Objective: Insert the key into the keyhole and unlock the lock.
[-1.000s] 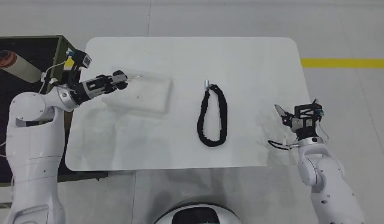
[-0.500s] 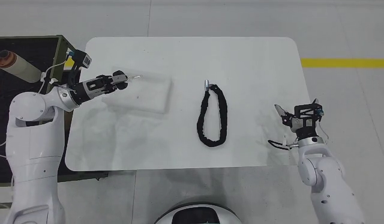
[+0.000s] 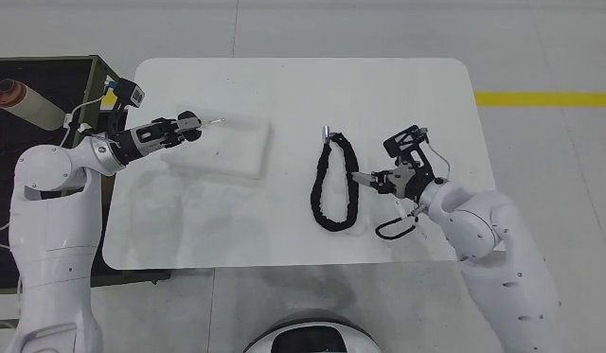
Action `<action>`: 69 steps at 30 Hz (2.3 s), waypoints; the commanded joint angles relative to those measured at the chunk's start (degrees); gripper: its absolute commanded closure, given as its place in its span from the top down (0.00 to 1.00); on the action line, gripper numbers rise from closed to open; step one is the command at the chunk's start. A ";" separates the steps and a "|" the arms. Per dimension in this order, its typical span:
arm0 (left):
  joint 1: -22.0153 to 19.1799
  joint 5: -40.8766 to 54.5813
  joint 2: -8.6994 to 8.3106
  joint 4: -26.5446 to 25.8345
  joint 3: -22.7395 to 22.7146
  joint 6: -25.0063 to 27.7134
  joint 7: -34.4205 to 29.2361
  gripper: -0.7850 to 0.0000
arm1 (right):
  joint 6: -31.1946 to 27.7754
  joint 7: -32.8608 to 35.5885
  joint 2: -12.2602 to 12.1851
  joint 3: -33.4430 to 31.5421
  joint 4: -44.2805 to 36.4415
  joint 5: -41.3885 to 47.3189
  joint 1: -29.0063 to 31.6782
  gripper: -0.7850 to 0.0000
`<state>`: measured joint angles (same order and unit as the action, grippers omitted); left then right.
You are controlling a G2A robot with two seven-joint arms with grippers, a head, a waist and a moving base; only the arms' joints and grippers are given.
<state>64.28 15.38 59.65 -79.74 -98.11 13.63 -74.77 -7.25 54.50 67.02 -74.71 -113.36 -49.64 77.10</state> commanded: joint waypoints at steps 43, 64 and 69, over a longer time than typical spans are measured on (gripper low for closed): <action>0.00 0.00 0.00 0.00 0.00 0.00 0.00 0.00 | 34.82 22.21 18.81 33.81 46.51 0.56 -43.65 0.71; 0.00 0.00 0.00 0.00 0.00 0.00 0.00 0.00 | 32.53 22.74 23.76 21.03 49.88 -7.59 -40.31 0.00; 0.00 0.00 0.00 0.00 0.00 0.00 0.00 0.00 | 25.52 22.13 20.06 9.91 38.67 -4.23 -33.78 0.00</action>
<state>64.28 15.38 59.65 -79.74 -98.11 13.63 -74.77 20.71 76.10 87.90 -61.36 -71.33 -54.12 41.30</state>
